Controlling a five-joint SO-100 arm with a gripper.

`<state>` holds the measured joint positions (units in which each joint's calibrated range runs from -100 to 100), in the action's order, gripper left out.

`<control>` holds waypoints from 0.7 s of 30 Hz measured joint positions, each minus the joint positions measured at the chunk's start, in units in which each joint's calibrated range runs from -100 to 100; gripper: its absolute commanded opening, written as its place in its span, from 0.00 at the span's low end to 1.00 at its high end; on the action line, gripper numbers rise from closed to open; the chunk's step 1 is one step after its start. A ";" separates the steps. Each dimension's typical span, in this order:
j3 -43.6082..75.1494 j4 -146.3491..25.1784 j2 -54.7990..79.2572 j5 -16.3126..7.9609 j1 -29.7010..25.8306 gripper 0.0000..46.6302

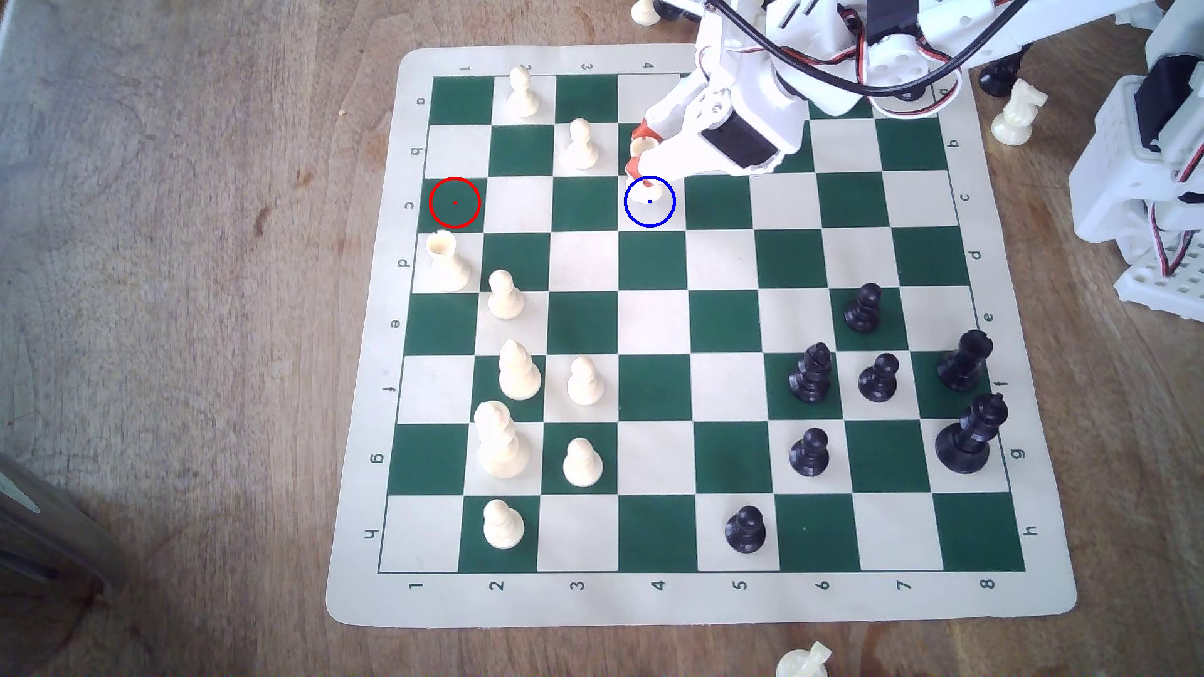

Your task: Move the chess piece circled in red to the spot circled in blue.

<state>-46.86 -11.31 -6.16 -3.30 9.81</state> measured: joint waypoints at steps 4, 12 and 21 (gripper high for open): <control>0.00 0.00 0.00 0.00 0.00 0.04; -0.90 0.00 1.09 0.00 0.00 0.02; -1.08 0.64 1.34 -0.10 0.00 0.41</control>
<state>-47.94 -10.68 -4.82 -3.39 9.81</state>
